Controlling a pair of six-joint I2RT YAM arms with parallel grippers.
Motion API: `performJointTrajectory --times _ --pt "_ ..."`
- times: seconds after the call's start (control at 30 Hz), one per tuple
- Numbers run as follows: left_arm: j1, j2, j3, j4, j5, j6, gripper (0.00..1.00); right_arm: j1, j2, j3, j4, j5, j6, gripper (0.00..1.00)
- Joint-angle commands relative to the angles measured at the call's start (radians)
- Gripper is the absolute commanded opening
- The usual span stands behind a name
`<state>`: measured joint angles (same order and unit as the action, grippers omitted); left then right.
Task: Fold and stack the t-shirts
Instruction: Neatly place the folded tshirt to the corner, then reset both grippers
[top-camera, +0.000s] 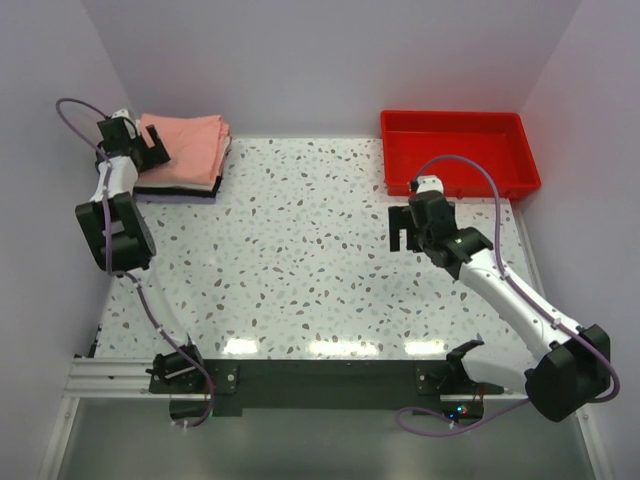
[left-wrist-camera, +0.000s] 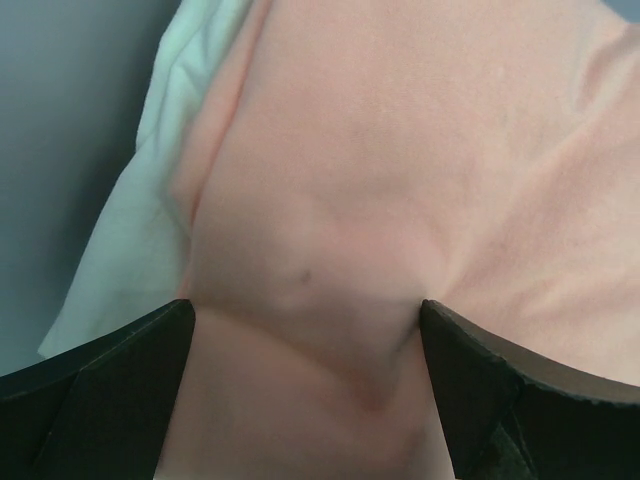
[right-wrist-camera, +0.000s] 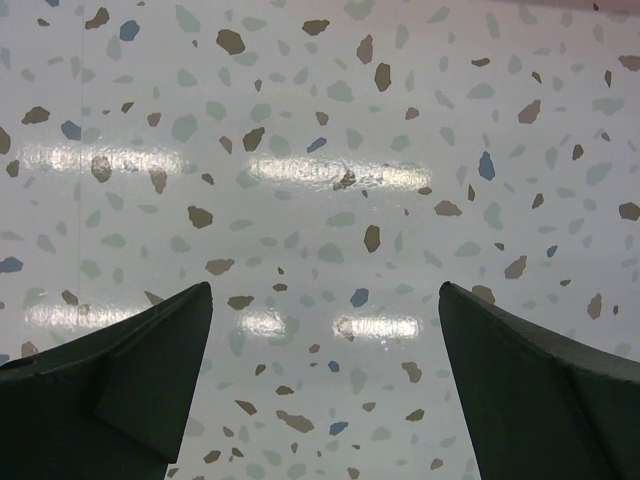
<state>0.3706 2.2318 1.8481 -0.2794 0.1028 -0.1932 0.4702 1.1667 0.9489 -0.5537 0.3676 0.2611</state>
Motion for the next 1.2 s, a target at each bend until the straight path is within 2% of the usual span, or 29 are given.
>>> performJointTrajectory --times 0.0,0.23,0.27,0.37,0.43,0.47,0.57,0.6,0.67,0.7,0.77,0.97,1.03,1.17 --pt "0.016 -0.150 0.080 -0.024 0.012 -0.038 1.00 -0.004 -0.033 0.042 0.017 0.002 -0.002 0.99" --pt "0.016 -0.333 0.169 -0.177 -0.133 -0.167 1.00 -0.005 -0.084 0.045 0.002 -0.030 0.004 0.99" --pt "0.014 -0.345 0.187 -0.257 -0.135 -0.193 1.00 -0.004 -0.093 0.042 0.003 -0.044 0.006 0.99" --pt "0.004 -0.466 0.160 -0.320 -0.077 -0.265 1.00 -0.005 -0.128 0.034 0.002 -0.056 0.020 0.99" --pt "-0.036 -0.553 0.012 -0.301 -0.077 -0.324 1.00 -0.004 -0.156 0.024 -0.005 -0.067 0.039 0.99" --pt "-0.056 -0.660 -0.144 -0.246 -0.078 -0.343 1.00 -0.005 -0.165 0.018 -0.003 -0.070 0.044 0.99" --pt "-0.201 -0.834 -0.414 -0.083 -0.095 -0.393 1.00 -0.004 -0.205 -0.012 0.011 -0.107 0.061 0.99" --pt "-0.293 -0.936 -0.579 -0.054 -0.098 -0.417 1.00 -0.005 -0.217 -0.022 0.021 -0.128 0.052 0.99" --pt "-0.396 -1.024 -0.721 -0.009 -0.170 -0.434 1.00 -0.005 -0.255 -0.064 0.058 -0.185 0.044 0.99" --pt "-0.488 -1.096 -0.834 -0.010 -0.249 -0.460 1.00 -0.004 -0.268 -0.074 0.064 -0.196 0.046 0.99" --pt "-0.550 -1.181 -0.983 0.017 -0.252 -0.473 1.00 -0.005 -0.291 -0.102 0.067 -0.197 0.050 0.99" --pt "-0.719 -1.366 -1.261 -0.064 -0.305 -0.610 1.00 -0.005 -0.341 -0.242 0.133 -0.196 0.111 0.99" --pt "-0.733 -1.417 -1.300 -0.069 -0.327 -0.608 1.00 -0.004 -0.360 -0.298 0.161 -0.196 0.151 0.99" --pt "-0.733 -1.492 -1.302 -0.182 -0.448 -0.611 1.00 -0.004 -0.378 -0.383 0.262 -0.213 0.197 0.99"
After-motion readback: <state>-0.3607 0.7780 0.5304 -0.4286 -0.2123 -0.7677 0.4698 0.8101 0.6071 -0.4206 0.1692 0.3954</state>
